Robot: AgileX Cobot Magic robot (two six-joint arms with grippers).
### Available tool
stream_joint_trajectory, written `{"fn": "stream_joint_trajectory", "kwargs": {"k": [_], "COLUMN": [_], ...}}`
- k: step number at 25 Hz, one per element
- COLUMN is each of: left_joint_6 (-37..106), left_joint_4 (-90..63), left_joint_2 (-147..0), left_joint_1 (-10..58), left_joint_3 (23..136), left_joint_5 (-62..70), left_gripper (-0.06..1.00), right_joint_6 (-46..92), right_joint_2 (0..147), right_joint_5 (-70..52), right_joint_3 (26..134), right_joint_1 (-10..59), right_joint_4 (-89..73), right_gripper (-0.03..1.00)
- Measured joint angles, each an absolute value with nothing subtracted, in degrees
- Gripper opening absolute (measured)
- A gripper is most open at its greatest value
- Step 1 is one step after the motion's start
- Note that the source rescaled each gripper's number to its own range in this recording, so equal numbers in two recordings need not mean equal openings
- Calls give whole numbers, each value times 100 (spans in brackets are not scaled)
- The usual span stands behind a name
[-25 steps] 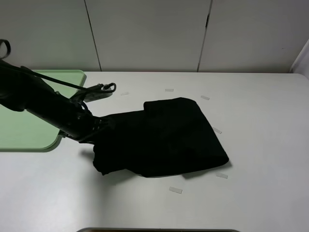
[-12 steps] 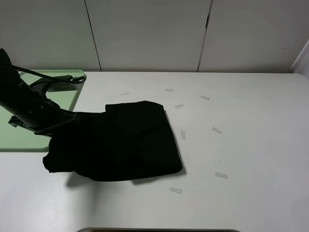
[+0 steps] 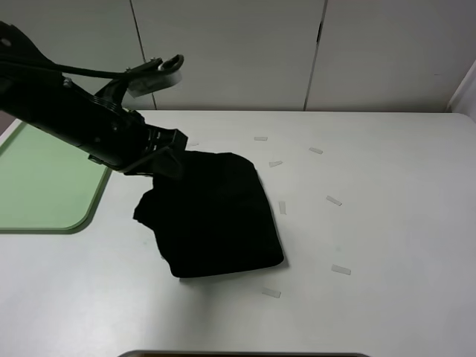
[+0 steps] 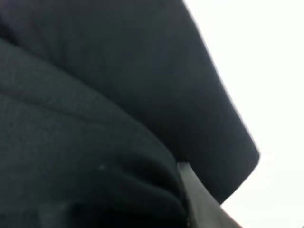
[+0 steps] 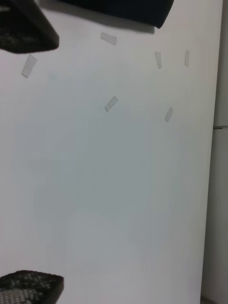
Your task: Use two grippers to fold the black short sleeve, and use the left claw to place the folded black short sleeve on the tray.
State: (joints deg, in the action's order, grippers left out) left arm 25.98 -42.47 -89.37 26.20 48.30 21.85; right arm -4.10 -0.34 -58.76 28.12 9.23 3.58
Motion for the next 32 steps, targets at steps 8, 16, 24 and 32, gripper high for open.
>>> {"fn": "stream_joint_trajectory", "kwargs": {"k": [8,16,24,32], "left_joint_6": [3259,3499,3504,4103], "left_joint_4": [-5130,-5651,-5699,-5720], "left_joint_2": [-9421,-10211,-10590,-10631], "left_joint_1": [3192,3511,3678,4086], "left_joint_3": [4841,5073,5566,5642], "left_joint_5": [1145,278,234,0], "left_gripper": [3,3,3,18], "right_joint_6": [-410,-410,-410,-410], "right_joint_2": [-34,-34,-34,-34], "right_joint_5": [-5876,-5876,-5876,-5876], "right_joint_3": [2812,2812,2812,2812], "right_joint_1": [923,923,923,923], "right_joint_4": [358,358,358,358], "right_gripper": [100,100,100,100]}}
